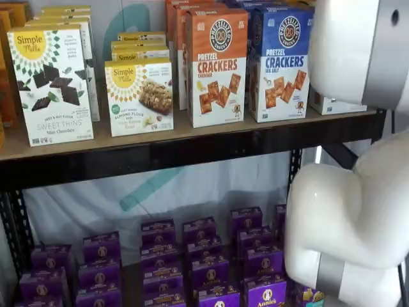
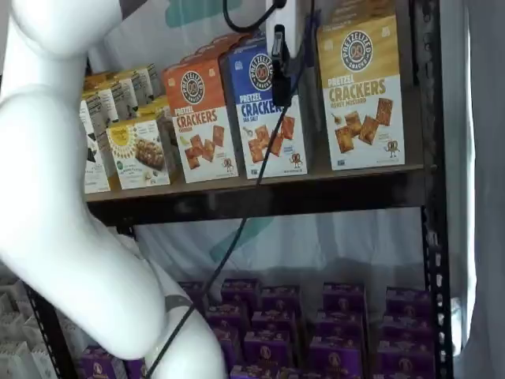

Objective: Retrieve the yellow and white box located on the top shelf, the sixth one from the left

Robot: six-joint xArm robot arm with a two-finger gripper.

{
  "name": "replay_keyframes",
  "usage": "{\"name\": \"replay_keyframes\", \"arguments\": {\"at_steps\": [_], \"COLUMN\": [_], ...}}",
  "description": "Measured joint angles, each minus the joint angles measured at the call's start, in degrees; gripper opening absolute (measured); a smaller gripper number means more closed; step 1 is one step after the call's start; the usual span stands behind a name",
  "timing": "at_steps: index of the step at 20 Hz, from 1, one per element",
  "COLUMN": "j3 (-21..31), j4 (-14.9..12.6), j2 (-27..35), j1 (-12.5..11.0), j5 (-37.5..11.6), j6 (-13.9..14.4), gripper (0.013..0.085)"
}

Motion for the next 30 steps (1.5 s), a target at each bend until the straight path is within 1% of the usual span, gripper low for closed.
{"name": "replay_keyframes", "arguments": {"at_steps": [3, 5, 8, 9, 10, 12, 14, 16, 18, 20, 24, 28, 30], "j3": [0.3, 0.5, 0.9, 1.4, 1.9, 2.6, 3.0, 3.2, 3.6, 3.4, 1.7, -0.9, -2.9], "j4": [4.5, 5.9, 9.1, 10.6, 12.1, 14.0, 15.0, 15.2, 14.5, 13.6, 12.2, 11.1, 9.2], "j2": [-0.5, -0.8, -1.0, -1.3, -1.4, -1.6, -1.5, -1.2, -0.8, -0.2, 2.1, 4.9, 6.6], "j1": [-2.9, -3.8, -5.5, -6.1, -6.6, -7.0, -7.0, -6.6, -6.0, -5.4, -4.8, -4.3, -3.5], "j5": [-2.0, -3.0, -5.4, -6.9, -8.4, -11.1, -13.3, -15.9, -18.4, -19.9, -20.7, -20.5, -19.5], "j6": [-1.2, -1.6, -2.5, -2.8, -3.2, -3.8, -4.3, -5.1, -6.1, -6.7, -7.2, -6.9, -6.3], "gripper": [0.085, 0.085, 0.085, 0.085, 0.085, 0.085, 0.085, 0.085, 0.085, 0.085, 0.085, 0.085, 0.085]}}
